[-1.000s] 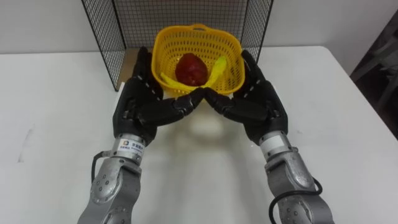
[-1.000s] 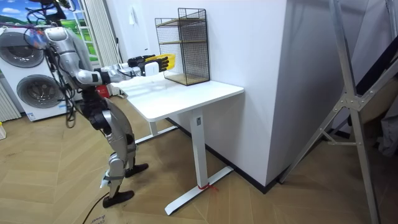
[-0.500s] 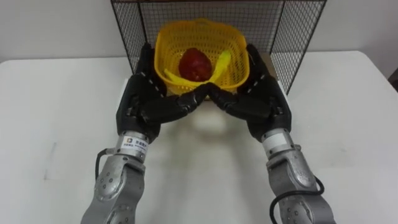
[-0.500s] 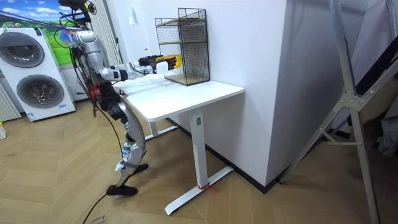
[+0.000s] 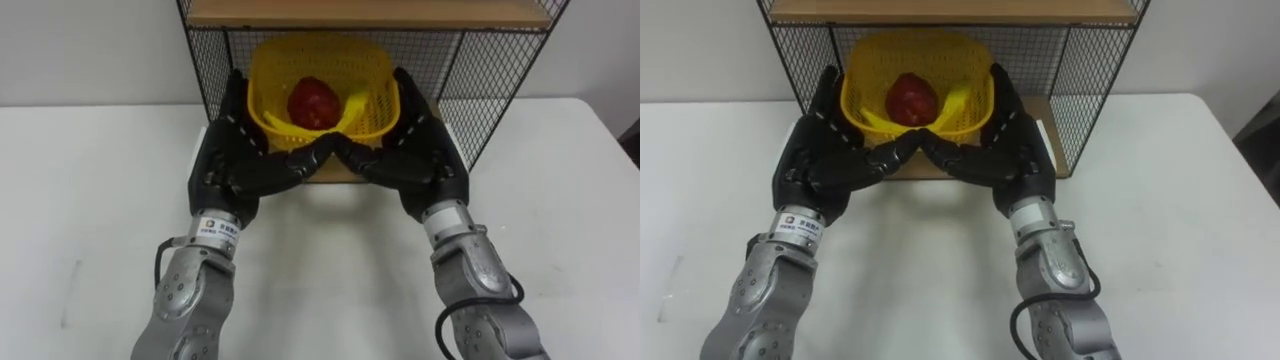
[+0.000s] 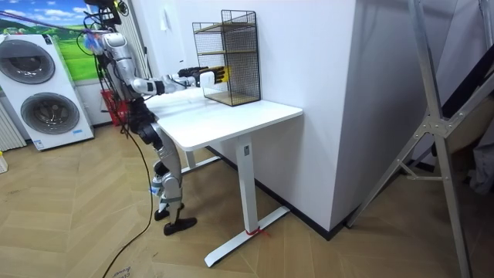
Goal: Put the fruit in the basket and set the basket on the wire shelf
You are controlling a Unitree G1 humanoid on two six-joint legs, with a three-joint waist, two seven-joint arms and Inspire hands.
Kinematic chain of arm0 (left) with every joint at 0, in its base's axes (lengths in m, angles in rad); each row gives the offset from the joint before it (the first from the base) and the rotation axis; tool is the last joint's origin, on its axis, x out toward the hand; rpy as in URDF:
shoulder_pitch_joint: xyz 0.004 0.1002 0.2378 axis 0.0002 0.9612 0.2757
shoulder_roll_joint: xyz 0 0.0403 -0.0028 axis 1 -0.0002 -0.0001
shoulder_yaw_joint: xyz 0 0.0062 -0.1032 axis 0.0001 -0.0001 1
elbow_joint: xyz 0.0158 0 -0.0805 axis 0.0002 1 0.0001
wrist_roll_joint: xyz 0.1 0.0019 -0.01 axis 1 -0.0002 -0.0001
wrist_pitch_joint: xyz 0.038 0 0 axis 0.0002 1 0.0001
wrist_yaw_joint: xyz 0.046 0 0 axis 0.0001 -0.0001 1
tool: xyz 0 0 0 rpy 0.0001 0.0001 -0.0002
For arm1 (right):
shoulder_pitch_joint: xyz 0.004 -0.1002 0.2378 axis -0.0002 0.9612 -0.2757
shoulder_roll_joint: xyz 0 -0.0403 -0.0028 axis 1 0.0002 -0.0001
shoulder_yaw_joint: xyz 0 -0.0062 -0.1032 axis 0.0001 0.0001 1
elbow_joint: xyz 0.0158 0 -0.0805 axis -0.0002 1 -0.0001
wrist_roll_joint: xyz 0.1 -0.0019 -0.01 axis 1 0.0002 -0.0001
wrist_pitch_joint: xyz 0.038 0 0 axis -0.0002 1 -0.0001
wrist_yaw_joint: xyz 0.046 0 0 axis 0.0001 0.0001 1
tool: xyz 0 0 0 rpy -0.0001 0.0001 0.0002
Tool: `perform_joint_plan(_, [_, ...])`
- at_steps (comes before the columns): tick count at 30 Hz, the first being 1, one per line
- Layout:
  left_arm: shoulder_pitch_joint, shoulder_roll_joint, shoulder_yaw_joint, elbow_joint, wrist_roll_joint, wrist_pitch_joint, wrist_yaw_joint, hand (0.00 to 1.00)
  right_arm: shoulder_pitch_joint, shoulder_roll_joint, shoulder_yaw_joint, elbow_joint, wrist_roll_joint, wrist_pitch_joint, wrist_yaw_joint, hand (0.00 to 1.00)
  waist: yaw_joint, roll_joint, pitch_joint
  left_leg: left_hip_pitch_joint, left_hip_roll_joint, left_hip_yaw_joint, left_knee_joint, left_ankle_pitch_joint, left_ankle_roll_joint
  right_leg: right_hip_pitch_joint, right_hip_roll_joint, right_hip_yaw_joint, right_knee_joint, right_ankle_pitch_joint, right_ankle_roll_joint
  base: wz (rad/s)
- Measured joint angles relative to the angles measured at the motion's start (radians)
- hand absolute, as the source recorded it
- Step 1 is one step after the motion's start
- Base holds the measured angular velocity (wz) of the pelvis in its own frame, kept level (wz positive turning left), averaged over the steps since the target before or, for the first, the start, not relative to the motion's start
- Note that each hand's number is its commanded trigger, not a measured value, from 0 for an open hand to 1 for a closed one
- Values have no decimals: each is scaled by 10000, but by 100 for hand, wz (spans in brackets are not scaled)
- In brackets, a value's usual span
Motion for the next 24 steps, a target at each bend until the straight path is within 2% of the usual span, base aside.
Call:
perform_joint_plan(1, [0, -2, -4, 0, 2, 4, 0, 0, 1, 6, 3, -1, 5, 0, 0, 0, -20, 1, -38, 32, 40, 17, -3, 1, -5, 79, 42, 6, -112, 65, -13, -5])
perform_joint_plan(4, [2, 7, -9, 2, 2, 22, 0, 0, 7, -7, 29, -2, 25, 0, -15, 0, -24, 7, -62, 217, 109, 35, -119, 34, -57, 343, 157, 46, -456, 250, -46, -6])
perform_joint_plan(9, [2, 12, -55, 3, 2, 36, 0, 0, 5, 2, 35, -3, 30, 0, -115, 0, -82, 45, -63, 360, 113, 45, -193, 64, -76, 484, 184, 92, -521, 280, -53, -1])
perform_joint_plan(12, [1, 14, -107, 3, 2, 35, 0, 0, 4, 27, 55, -4, 30, -10, -241, 0, -93, 165, -98, 362, 139, 46, -234, 74, -73, 565, 233, 109, -753, 405, -45, 0])
perform_joint_plan(18, [-17, 82, -201, 44, -1, 36, 25, 0, -4, 32, 107, 11, 29, -11, -491, 0, -45, 244, -58, 521, 127, 228, -559, 245, -62, 581, 230, 241, -815, 466, -41, -5])
perform_joint_plan(21, [-298, 75, -203, 525, 15, 55, 24, 0, -29, -33, 71, 106, 132, -11, -547, 0, -50, 235, -51, 547, 130, 214, -605, 246, -68, 659, 237, 211, -870, 472, -48, 0])
perform_joint_plan(24, [-553, 123, -74, 722, 0, 302, 27, 0, -137, -111, -30, 158, 166, 141, -710, 0, -38, 177, -16, 537, 126, 215, -778, 319, -91, 619, 245, 213, -982, 548, -59, 0])
